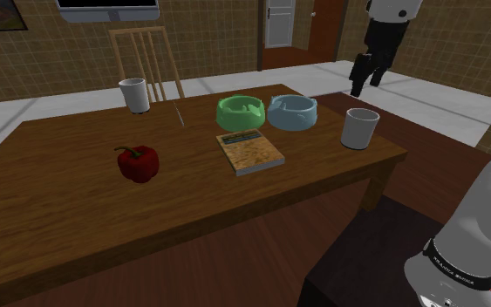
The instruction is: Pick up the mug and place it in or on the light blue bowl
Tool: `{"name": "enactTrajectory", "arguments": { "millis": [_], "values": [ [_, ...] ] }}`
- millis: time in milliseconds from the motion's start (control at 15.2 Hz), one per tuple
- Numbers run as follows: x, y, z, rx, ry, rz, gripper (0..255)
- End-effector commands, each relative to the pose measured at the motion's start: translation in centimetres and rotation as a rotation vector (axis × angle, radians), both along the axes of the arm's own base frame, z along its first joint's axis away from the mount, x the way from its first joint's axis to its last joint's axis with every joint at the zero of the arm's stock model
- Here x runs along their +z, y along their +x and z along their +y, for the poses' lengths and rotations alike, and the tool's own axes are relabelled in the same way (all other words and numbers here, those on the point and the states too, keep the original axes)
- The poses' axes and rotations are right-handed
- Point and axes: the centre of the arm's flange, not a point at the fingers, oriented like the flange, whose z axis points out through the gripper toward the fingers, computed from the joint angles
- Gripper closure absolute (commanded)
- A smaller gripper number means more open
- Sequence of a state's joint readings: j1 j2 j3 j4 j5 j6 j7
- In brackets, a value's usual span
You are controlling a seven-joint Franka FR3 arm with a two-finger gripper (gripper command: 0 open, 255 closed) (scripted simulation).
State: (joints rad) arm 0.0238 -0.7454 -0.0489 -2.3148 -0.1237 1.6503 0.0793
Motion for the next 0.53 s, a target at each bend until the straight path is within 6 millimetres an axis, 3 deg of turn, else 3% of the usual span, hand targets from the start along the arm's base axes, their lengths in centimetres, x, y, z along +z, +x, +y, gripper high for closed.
{"name": "enactTrajectory", "arguments": {
  "millis": [0,264,462],
  "values": [
    [0.0,0.0,0.0,0.000,0.000,0.000,0],
    [-5.2,-0.3,0.4,0.035,0.006,0.007,0],
    [-6.7,-0.2,0.4,0.038,0.007,0.008,0]
  ]
}}
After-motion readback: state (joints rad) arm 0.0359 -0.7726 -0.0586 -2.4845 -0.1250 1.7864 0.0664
